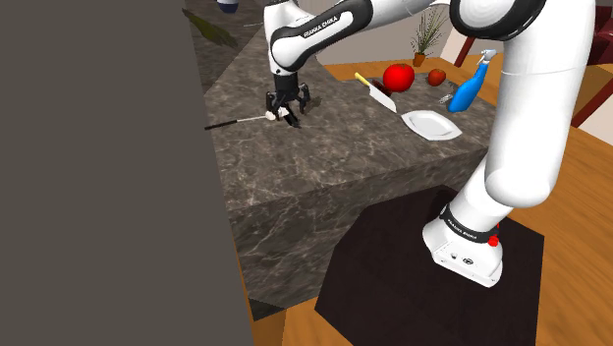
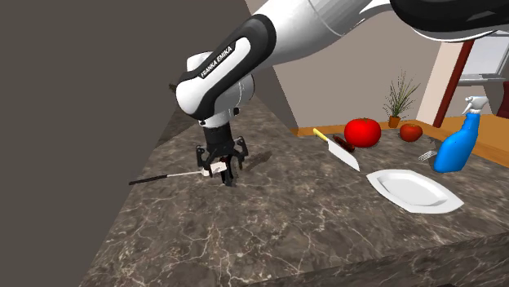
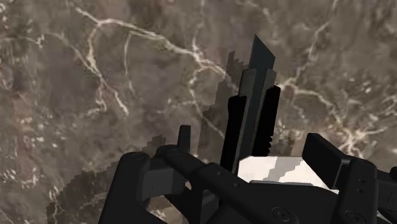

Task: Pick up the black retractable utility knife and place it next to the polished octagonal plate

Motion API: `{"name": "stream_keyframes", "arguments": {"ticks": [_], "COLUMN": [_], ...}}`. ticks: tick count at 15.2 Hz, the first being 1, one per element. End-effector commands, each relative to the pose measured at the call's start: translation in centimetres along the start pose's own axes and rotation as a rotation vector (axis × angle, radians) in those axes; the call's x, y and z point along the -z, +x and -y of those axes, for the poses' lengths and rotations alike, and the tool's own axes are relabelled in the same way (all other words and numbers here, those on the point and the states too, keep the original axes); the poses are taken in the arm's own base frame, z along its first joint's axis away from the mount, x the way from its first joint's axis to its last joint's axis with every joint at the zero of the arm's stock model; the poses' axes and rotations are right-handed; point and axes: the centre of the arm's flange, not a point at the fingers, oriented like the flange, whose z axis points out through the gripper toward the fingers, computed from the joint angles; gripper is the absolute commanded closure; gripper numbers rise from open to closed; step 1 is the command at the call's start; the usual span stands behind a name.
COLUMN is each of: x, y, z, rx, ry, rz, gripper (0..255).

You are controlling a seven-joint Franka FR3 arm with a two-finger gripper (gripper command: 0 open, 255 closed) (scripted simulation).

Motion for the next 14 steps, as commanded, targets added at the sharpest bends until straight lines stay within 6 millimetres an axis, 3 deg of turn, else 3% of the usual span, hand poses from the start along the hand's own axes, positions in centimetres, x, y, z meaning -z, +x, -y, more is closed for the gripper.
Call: {"name": "stream_keyframes", "arguments": {"ticks": [1,7,8,14], "x": [-0.36,-0.36,-0.36,-0.24], "y": [0.01,0.01,0.01,0.16], "z": [-0.09,-0.09,-0.09,-0.17], "rx": [0.000,0.000,0.000,0.000], "ry": [0.000,0.000,0.000,0.000], "rz": [-0.001,-0.001,-0.001,0.000], "gripper": [0,0,255,255]}}
